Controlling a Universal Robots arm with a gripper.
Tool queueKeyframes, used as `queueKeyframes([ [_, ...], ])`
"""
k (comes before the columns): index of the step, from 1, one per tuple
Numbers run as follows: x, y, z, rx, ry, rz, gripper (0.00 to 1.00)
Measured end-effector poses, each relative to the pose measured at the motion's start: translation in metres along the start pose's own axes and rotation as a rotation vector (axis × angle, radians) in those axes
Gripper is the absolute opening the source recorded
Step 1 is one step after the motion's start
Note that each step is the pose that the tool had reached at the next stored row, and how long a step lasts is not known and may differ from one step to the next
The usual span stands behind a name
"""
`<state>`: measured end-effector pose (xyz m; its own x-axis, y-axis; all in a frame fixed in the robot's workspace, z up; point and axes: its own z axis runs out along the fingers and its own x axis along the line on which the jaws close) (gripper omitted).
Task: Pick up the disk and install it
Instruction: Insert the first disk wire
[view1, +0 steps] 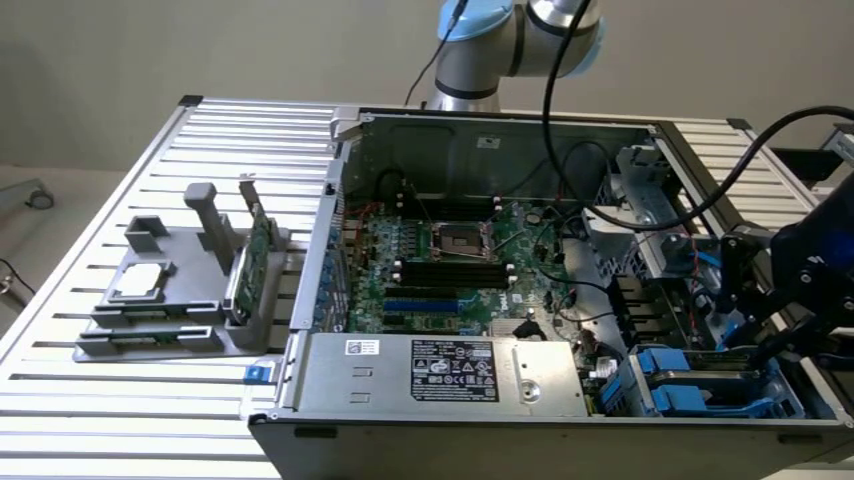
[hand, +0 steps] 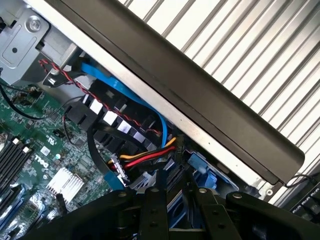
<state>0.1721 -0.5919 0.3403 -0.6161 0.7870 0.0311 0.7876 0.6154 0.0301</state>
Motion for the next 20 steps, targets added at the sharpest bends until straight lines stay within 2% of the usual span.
queueKeyframes([
  [13, 0.0, 0.009, 0.0015, -0.0023, 0.0036, 0.027, 0.27],
  [20, -0.002, 0.0138, 0.0021, 0.0013, 0.0063, 0.038, 0.27],
])
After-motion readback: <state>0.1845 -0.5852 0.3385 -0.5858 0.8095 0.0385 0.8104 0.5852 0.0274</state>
